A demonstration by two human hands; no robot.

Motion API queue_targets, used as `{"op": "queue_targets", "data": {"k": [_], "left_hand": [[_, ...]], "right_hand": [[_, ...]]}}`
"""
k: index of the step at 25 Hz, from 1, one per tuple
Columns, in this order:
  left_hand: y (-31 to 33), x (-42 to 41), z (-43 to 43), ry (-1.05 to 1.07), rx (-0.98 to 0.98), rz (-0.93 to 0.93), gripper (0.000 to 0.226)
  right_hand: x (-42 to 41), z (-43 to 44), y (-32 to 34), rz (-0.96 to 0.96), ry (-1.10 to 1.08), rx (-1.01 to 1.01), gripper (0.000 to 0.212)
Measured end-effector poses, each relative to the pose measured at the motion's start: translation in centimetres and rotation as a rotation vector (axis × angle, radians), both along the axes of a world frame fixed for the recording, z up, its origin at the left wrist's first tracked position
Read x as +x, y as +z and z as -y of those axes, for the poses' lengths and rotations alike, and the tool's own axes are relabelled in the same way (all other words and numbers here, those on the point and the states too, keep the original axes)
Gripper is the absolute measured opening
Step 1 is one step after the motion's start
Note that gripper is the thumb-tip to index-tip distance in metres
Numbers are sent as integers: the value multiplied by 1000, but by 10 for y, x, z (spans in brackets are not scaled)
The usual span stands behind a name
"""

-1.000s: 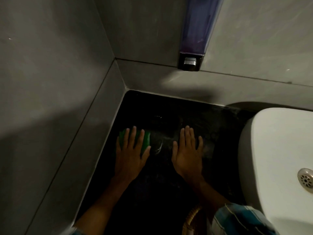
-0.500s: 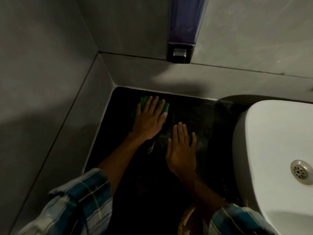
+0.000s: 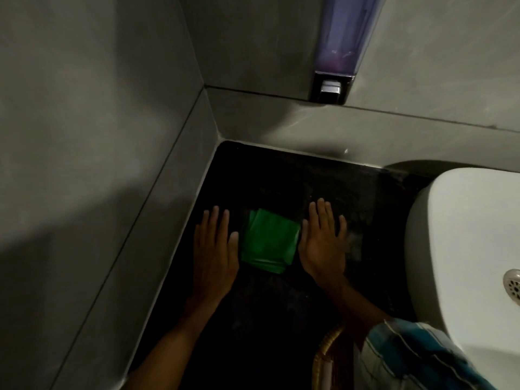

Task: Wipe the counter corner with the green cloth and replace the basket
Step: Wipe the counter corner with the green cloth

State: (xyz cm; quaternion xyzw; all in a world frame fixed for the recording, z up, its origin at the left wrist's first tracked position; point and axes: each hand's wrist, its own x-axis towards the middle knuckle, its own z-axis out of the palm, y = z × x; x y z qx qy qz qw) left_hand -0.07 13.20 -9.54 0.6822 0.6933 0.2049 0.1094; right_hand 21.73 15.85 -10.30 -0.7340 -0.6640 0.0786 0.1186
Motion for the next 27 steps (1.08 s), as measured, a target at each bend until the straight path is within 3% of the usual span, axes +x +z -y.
{"op": "queue_targets", "data": {"k": [3,5,9,14,16,19,22,24,27], "left_hand": [[4,-25,35,32,-102,-98,69],[2,-26,43,-20,-137,-170,65],[-1,-27,38,2,-122,-163,55],[-1,-28,37,-6,-119,-152,52],[-1,-28,38,-14,-116,-144,49],[0,-30,40,-17,-138,-115,50],[-1,-26,38,4,-156,-129,51],[-4,-25,38,25,-148,-153,51],[-6,-25,40,27,-120,-159,51]], "right_hand": [[-2,-8,23,-176,-100,-33,47],[-24,-8,36,-270,-50,-1,52],[-75,20,29,-47,263,-162,72],[-67,67,16,176,657,-113,72],[-52,68,16,235,721,-154,71],[4,49,23,256,484,-167,69],[71,28,29,51,53,-339,70],[72,20,26,-54,-193,-318,71],[29,-1,23,-77,-244,-278,72]]}}
